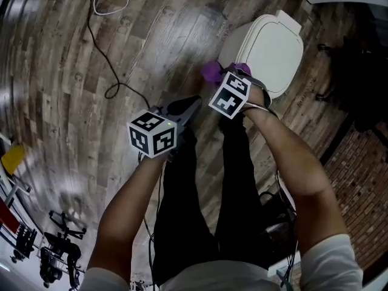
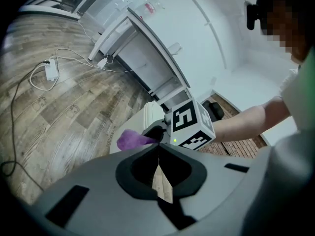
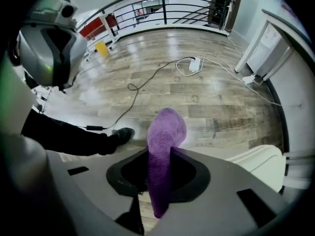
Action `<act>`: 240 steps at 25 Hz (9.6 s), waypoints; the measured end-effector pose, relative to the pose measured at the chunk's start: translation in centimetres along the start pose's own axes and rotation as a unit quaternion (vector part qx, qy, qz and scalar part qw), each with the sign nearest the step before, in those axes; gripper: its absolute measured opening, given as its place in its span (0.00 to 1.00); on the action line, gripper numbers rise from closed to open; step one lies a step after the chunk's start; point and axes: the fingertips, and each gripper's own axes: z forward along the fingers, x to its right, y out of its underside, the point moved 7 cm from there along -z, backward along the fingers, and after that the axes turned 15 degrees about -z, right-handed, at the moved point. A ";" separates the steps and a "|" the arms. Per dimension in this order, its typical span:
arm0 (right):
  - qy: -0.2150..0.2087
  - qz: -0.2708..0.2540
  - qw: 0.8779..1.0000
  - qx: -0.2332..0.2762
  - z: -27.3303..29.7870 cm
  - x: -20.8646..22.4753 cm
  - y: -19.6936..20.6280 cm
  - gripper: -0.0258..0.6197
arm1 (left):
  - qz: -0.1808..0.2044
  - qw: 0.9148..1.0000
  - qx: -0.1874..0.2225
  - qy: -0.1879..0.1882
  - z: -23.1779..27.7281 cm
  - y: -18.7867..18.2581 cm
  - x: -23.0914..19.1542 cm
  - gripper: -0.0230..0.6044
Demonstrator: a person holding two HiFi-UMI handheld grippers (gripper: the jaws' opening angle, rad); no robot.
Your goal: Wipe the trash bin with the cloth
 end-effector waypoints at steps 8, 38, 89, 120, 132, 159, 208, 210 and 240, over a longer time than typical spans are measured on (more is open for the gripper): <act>-0.031 0.206 0.965 0.158 -4.0 -3.9 -1.3 0.19 | 0.024 0.999 -0.034 0.022 -1.9 -0.7 2.0 0.04; 0.043 0.588 0.735 0.335 -11.6 -2.3 34.7 0.19 | 0.192 0.964 -0.186 -0.005 18.4 0.4 17.9 0.04; -0.130 0.792 0.374 0.464 3.8 5.6 35.5 0.19 | 0.291 0.884 -0.366 0.012 32.8 -5.5 15.9 0.04; -0.081 0.650 0.726 0.211 7.3 -6.2 36.4 0.19 | 0.306 0.868 -0.390 0.008 33.5 -2.5 16.5 0.04; 0.112 0.438 0.876 0.167 5.1 7.7 40.7 0.19 | 0.292 0.886 -0.361 0.016 34.0 -5.1 16.6 0.04; 0.133 0.169 0.966 0.146 8.3 9.7 33.6 0.19 | 0.285 0.890 -0.356 0.004 33.3 -5.0 15.2 0.04; -0.055 0.617 0.737 0.270 14.2 1.0 39.8 0.18 | 0.488 0.761 -0.427 0.003 46.7 -8.7 18.9 0.04; -0.061 0.652 0.698 0.291 14.3 2.7 40.7 0.18 | 0.500 0.750 -0.433 0.009 47.9 -8.8 19.1 0.04; -0.179 0.786 0.419 0.418 23.5 17.6 40.3 0.18 | 0.557 0.670 -0.491 0.018 52.5 -10.6 13.8 0.04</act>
